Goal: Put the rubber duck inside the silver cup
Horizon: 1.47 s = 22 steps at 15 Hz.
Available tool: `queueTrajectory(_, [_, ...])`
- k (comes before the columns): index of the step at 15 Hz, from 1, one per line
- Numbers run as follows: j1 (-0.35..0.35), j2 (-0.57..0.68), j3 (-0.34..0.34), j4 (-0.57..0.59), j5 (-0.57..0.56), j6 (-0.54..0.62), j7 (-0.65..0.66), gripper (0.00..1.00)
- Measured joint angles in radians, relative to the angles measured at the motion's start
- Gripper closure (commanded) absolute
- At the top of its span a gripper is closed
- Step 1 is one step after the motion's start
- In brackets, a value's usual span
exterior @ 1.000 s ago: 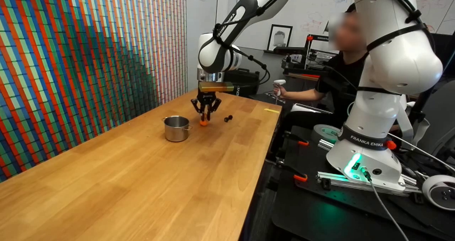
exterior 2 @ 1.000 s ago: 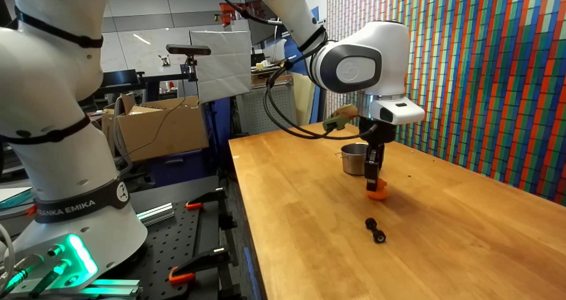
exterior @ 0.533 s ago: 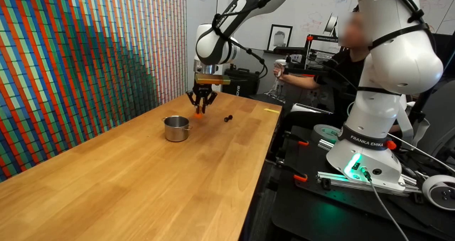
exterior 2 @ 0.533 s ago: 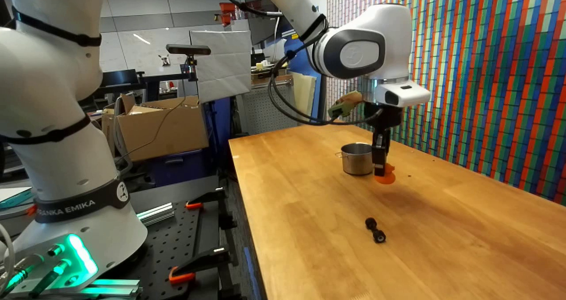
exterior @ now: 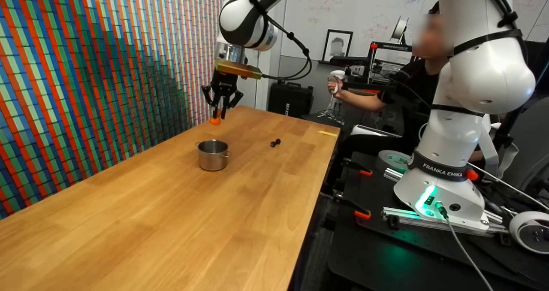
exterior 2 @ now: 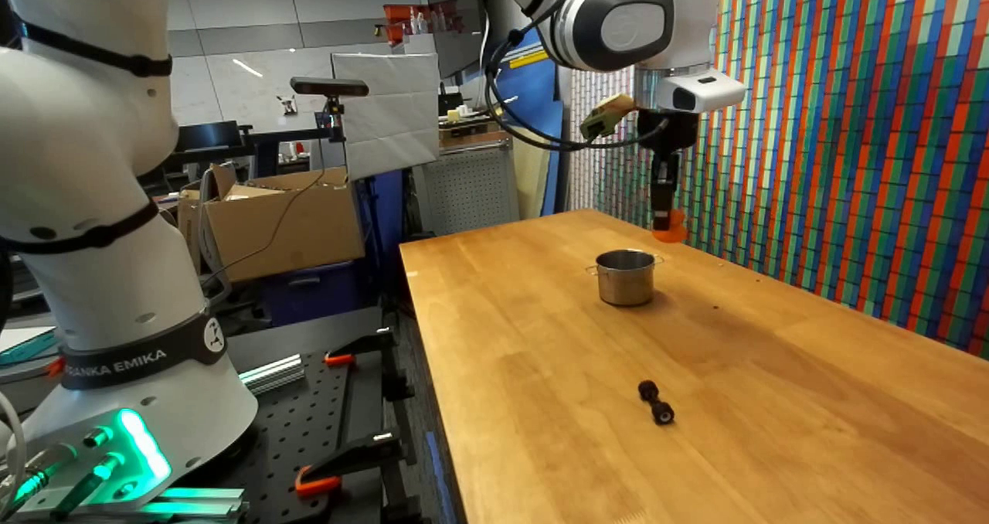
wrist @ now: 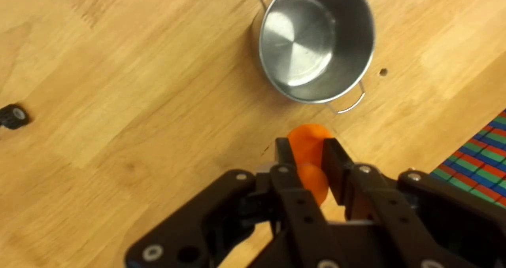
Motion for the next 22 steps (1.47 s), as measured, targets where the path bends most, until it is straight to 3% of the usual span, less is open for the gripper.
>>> queueTrajectory(10, [0.000,0.000,0.033,0.046,0.067,-0.116,0.000,0.91])
queueTrajectory(11, [0.000,0.000,0.033,0.050,0.067,-0.131,0.000,0.76])
queueTrajectory(12, [0.000,0.000,0.033,0.054,0.068,-0.147,0.000,0.50])
queueTrajectory(13, [0.000,0.000,0.033,0.058,0.068,-0.163,0.000,0.49])
queueTrajectory(19, [0.000,0.001,0.032,0.074,0.068,-0.205,0.002,0.04])
queueTrajectory(22, [0.000,0.001,0.031,0.076,0.068,-0.207,0.001,0.00])
